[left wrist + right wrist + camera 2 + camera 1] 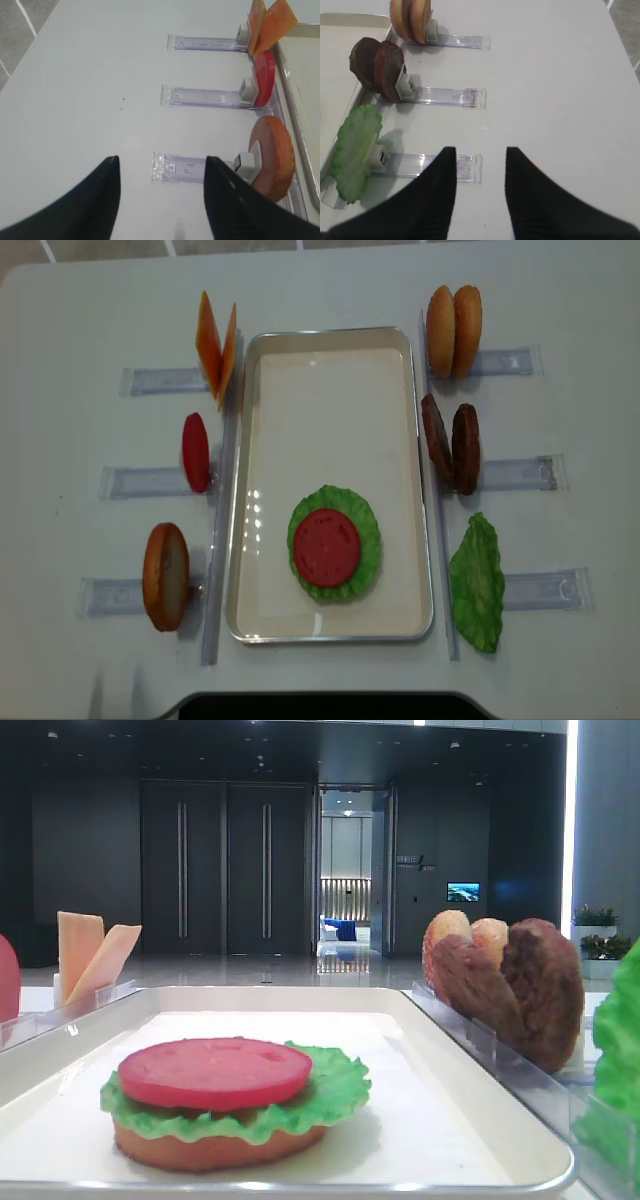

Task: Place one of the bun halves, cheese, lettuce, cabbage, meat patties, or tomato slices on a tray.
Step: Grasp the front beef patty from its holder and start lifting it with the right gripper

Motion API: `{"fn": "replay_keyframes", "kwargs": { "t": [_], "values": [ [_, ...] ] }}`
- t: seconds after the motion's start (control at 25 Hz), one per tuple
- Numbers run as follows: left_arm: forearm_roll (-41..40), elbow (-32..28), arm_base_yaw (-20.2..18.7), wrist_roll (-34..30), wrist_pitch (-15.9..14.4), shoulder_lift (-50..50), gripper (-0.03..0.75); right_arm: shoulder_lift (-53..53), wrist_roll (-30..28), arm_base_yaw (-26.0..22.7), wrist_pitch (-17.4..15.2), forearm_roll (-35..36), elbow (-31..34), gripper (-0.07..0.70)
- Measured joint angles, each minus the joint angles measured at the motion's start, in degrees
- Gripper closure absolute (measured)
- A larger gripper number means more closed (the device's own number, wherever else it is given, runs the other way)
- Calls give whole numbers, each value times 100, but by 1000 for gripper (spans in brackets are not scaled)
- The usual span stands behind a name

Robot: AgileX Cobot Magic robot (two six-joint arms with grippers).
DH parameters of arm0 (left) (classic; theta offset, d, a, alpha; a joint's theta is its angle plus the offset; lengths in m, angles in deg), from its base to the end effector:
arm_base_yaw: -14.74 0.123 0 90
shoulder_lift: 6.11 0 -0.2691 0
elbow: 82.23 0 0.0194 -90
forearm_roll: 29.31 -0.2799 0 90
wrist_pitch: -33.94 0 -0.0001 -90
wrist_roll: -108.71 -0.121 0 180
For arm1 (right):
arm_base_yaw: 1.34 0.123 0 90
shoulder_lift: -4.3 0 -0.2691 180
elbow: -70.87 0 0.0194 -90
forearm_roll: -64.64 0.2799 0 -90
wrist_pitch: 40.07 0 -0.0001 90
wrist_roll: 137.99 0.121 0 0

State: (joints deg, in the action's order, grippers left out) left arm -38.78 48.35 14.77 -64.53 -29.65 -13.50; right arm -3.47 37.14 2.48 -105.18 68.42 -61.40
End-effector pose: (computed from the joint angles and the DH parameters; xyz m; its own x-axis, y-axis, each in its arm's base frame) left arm 0.0602 0.0179 0.2670 -0.4952 -0.0437 -0.8677 -0.1499 0.9881 0.0358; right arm 0.0564 0.0110 0.2724 -0.4998 -0.0906 -0.8614 -0.1467 0.9890 -0.0189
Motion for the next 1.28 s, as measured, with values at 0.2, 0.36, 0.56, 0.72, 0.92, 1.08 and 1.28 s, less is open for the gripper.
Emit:
{"fn": "replay_keyframes", "kwargs": {
  "t": [0.2, 0.36, 0.56, 0.72, 0.92, 1.08, 1.28],
  "values": [
    [0, 0, 0, 0, 0, 0, 307, 0, 0, 0, 0, 0, 0, 397],
    [0, 0, 0, 0, 0, 0, 307, 0, 0, 0, 0, 0, 0, 397],
    [0, 0, 0, 0, 0, 0, 307, 0, 0, 0, 0, 0, 0, 397],
    [0, 0, 0, 0, 0, 0, 307, 0, 0, 0, 0, 0, 0, 397],
    [0, 0, 0, 0, 0, 0, 307, 0, 0, 0, 0, 0, 0, 397],
    [0, 0, 0, 0, 0, 0, 307, 0, 0, 0, 0, 0, 0, 397],
    [-31, 0, 0, 0, 0, 0, 307, 0, -6, 0, 0, 11, 0, 397]
  ]
}}
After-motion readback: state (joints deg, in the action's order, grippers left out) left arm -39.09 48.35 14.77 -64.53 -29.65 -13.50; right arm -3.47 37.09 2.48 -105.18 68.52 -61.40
